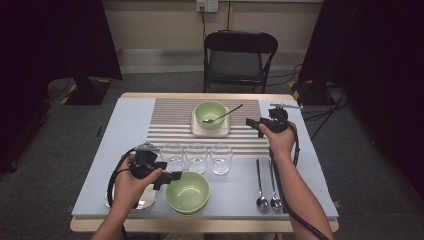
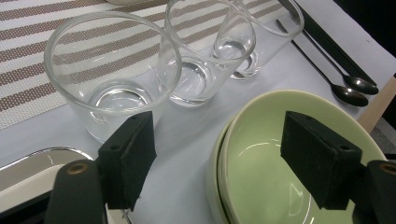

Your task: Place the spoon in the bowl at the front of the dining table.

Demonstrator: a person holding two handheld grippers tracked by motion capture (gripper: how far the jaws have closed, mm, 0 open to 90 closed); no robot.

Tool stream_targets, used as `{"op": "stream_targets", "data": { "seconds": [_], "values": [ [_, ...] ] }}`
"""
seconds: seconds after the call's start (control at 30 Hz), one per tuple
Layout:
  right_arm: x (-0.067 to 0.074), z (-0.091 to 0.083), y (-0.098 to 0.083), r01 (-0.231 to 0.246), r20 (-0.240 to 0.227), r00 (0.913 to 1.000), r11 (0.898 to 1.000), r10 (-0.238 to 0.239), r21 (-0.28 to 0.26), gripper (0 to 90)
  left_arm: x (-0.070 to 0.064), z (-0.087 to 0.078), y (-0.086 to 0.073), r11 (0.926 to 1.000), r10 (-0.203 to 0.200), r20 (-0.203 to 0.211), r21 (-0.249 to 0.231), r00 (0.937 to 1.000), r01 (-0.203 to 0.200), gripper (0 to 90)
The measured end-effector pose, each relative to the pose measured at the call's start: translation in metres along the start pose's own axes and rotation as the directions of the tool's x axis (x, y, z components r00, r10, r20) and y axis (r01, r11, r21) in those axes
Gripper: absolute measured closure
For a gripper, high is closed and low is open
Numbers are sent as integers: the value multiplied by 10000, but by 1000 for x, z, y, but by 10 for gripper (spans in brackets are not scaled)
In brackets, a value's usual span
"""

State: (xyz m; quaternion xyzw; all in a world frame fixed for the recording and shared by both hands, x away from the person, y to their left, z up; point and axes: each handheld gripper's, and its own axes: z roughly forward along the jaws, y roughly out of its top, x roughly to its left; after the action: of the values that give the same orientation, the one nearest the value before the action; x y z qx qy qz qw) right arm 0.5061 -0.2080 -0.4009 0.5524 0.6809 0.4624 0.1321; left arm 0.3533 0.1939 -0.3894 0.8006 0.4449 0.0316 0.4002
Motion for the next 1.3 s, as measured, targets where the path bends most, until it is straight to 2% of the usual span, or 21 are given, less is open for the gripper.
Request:
{"op": "stream_targets", "data": {
  "seconds": [1.3],
  "values": [
    [-17, -21, -14, 29, 394, 9992, 10000, -30, 28, 313, -1, 1, 0, 9999, 68, 88, 122, 9999, -69, 265]
  ]
}}
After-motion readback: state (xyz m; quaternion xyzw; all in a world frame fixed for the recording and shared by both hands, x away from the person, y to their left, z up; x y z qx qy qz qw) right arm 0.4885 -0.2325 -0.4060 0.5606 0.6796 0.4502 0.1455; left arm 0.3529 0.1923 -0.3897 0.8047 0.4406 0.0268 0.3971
